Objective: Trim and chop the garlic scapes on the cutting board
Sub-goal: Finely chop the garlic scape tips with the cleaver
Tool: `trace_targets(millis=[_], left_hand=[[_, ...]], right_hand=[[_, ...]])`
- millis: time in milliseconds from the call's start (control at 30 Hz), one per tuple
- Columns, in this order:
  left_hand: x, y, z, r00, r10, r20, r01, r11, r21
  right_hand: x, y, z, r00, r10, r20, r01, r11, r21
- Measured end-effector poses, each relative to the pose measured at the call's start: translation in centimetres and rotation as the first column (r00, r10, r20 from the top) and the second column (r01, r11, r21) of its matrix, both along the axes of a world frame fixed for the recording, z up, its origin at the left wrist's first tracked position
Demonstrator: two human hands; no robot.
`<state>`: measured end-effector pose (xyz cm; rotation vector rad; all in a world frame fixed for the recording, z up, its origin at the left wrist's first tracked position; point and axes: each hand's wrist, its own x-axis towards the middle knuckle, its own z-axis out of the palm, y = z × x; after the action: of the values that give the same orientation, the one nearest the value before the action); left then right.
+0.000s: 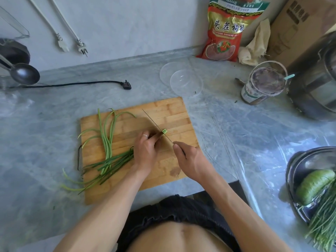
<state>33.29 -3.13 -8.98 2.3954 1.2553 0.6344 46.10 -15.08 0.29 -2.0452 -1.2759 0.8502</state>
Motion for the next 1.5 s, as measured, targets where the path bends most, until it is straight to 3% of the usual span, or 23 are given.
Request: trace_targets(millis=[333,700,1167,1300,1500], left_hand=[[0.3,-0.3,0.1,1.0,0.019,-0.009,-0.019,1.0,0.021],[0.4,-0.5,0.9,0.999,0.011,0.047,-0.008,0.998,-0.058],[-0.1,-0.7,1.0,0.999,-0.036,-0.033,0.035,0.999,-0.017],[-0.2,-0.6,1.6,0.998,-0.06,-0.031,0.06,0.998,0.005],[-0.3,-0.9,1.7,0.997,0.024,0.078,-0.016,0.994,-0.107]], right_hand=[[-0.1,0.5,-0.6,0.999,-0.012,0.033,0.013,0.999,-0.039],[-1.1,2.1,-1.0,0.997,0.019,0.078,-0.016,0.999,-0.032],[-1.0,1.4,-1.1,0.997,-0.009,0.073,0.011,0.999,-0.036],[-0.3,1.6,-0.7,0.999,-0.03,0.024,0.032,0.995,-0.094],[-0.4,2.4,0.1,0.994,-0.083,-0.071,0.078,0.994,-0.077]])
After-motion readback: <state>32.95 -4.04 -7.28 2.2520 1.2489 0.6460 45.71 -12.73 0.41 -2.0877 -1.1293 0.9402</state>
